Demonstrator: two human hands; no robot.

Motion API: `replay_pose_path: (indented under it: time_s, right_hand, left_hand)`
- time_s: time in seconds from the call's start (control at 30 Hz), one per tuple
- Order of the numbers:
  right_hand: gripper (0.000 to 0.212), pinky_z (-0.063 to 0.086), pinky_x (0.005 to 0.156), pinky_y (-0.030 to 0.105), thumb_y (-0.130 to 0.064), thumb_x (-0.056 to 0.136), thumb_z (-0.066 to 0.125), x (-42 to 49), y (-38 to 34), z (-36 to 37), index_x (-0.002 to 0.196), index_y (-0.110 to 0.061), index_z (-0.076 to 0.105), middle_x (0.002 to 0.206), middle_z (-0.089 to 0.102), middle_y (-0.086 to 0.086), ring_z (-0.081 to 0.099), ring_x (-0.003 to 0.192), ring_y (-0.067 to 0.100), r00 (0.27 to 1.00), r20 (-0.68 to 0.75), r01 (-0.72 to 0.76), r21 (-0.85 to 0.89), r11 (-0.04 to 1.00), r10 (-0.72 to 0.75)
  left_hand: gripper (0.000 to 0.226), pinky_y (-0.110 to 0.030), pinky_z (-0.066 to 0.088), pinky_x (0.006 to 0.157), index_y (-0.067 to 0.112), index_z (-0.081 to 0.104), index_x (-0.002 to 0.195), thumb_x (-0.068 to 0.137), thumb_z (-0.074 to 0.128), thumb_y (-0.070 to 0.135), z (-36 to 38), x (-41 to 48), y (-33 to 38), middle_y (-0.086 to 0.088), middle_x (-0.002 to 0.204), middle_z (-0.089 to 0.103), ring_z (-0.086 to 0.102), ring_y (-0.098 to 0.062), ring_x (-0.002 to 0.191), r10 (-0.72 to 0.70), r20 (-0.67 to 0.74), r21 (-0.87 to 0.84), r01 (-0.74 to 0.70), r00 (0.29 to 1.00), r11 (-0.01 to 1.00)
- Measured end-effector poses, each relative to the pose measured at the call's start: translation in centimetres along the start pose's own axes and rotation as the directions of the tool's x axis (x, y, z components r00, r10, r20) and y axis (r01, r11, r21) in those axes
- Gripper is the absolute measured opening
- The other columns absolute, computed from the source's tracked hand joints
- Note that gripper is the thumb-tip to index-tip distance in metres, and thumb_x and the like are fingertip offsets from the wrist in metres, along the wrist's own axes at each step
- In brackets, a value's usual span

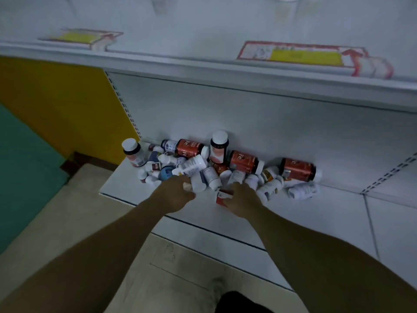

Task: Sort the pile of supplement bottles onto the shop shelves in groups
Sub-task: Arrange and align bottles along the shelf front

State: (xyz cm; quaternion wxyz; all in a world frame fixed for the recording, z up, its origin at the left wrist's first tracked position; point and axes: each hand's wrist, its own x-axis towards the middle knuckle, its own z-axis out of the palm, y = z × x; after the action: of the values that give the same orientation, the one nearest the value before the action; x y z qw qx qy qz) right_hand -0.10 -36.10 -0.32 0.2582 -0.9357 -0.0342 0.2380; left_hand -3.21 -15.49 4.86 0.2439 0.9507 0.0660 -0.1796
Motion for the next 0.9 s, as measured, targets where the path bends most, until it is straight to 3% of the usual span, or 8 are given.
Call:
replay_pose_path:
  time_s: [0.17, 0.37, 0.47, 0.57, 0.63, 0.7, 0.8, 0.9]
  right_hand:
    - [0.065, 0.044, 0.095, 0.042, -0.035, 0.087, 0.061, 0.6, 0.9, 2.9, 0.143, -0.028, 0.029, 0.136, 0.039, 0.009, 0.043, 0.12, 0.031, 0.986, -0.106, -0.142, -0.133, 0.981, 0.128]
    - [0.062, 0.038, 0.099, 0.038, -0.03, 0.092, 0.054, 0.8, 1.1, 5.2, 0.147, -0.022, 0.025, 0.141, 0.036, 0.01, 0.039, 0.124, 0.028, 0.964, -0.243, -0.187, -0.314, 0.931, 0.111]
    - [0.057, 0.036, 0.098, 0.038, -0.032, 0.093, 0.052, 0.8, 1.2, 6.1, 0.144, -0.021, 0.029, 0.137, 0.044, 0.008, 0.041, 0.121, 0.027, 0.948, -0.305, -0.202, -0.365, 0.909, 0.089]
    - [0.057, 0.036, 0.097, 0.039, -0.045, 0.092, 0.05, 0.5, 0.7, 6.1, 0.142, -0.026, 0.032, 0.134, 0.05, 0.004, 0.044, 0.119, 0.027, 0.937, -0.334, -0.219, -0.342, 0.914, 0.1]
    - [0.06, 0.04, 0.094, 0.039, -0.053, 0.089, 0.053, 0.0, 0.1, 5.8, 0.14, -0.028, 0.034, 0.13, 0.05, 0.006, 0.048, 0.115, 0.028, 0.924, -0.342, -0.241, -0.181, 0.953, 0.169]
    - [0.057, 0.048, 0.082, 0.031, -0.052, 0.085, 0.063, -0.9, -1.3, 5.1, 0.131, -0.026, 0.041, 0.121, 0.05, 0.005, 0.056, 0.103, 0.025, 0.901, -0.328, -0.221, 0.216, 0.951, 0.284]
    - [0.044, 0.043, 0.065, 0.016, -0.029, 0.08, 0.076, -2.7, -4.0, 3.4, 0.112, -0.027, 0.045, 0.098, 0.055, -0.008, 0.058, 0.087, 0.01, 0.849, -0.358, -0.021, 0.712, 0.702, 0.388]
    - [0.058, 0.044, 0.068, 0.019, -0.013, 0.079, 0.076, -4.3, -6.9, 1.9, 0.121, -0.026, 0.039, 0.099, 0.05, -0.014, 0.054, 0.09, 0.003, 0.817, -0.363, 0.156, 0.887, 0.434, 0.448]
  left_hand:
    - [0.061, -0.041, 0.045, 0.094, 0.012, 0.052, 0.127, 0.074, 0.068, 0.035, -0.9, 6.5, -1.5, -0.011, 0.123, 0.056, 0.054, -0.033, 0.113, 0.114, -0.099, 0.085, -0.106, 0.989, 0.991]
    - [0.082, -0.048, 0.042, 0.098, 0.019, 0.032, 0.14, 0.073, 0.072, 0.044, 0.8, 11.6, -3.6, -0.012, 0.136, 0.045, 0.044, -0.034, 0.122, 0.11, -0.011, 0.23, -0.104, 0.994, 0.968]
    - [0.069, -0.047, 0.044, 0.095, 0.016, 0.037, 0.133, 0.077, 0.07, 0.039, 1.3, 12.6, -4.5, -0.013, 0.131, 0.049, 0.047, -0.034, 0.119, 0.14, -0.051, 0.333, -0.115, 0.989, 0.936]
    - [0.051, -0.045, 0.046, 0.09, 0.014, 0.04, 0.128, 0.084, 0.063, 0.027, 1.1, 13.2, -4.8, -0.013, 0.125, 0.053, 0.052, -0.034, 0.113, 0.186, -0.08, 0.307, -0.153, 0.979, 0.939]
    - [0.048, -0.044, 0.047, 0.088, 0.012, 0.043, 0.127, 0.085, 0.063, 0.019, 0.6, 13.3, -4.8, -0.014, 0.124, 0.054, 0.054, -0.033, 0.109, 0.227, -0.078, 0.174, -0.211, 0.971, 0.962]
    - [0.044, -0.04, 0.048, 0.084, 0.012, 0.048, 0.124, 0.084, 0.064, 0.015, -0.4, 12.6, -4.3, -0.012, 0.118, 0.058, 0.057, -0.029, 0.101, 0.22, -0.088, -0.103, -0.228, 0.972, 0.968]
    - [0.031, -0.035, 0.049, 0.08, 0.018, 0.052, 0.117, 0.088, 0.061, 0.012, -2.7, 9.8, -3.2, -0.003, 0.105, 0.06, 0.058, -0.023, 0.093, 0.127, 0.033, -0.536, -0.09, 0.991, 0.84]
    - [0.017, -0.031, 0.054, 0.073, 0.011, 0.059, 0.109, 0.094, 0.05, 0.011, -4.9, 6.4, -2.4, -0.012, 0.1, 0.063, 0.061, -0.022, 0.086, 0.126, 0.28, -0.834, 0.176, 0.952, 0.523]
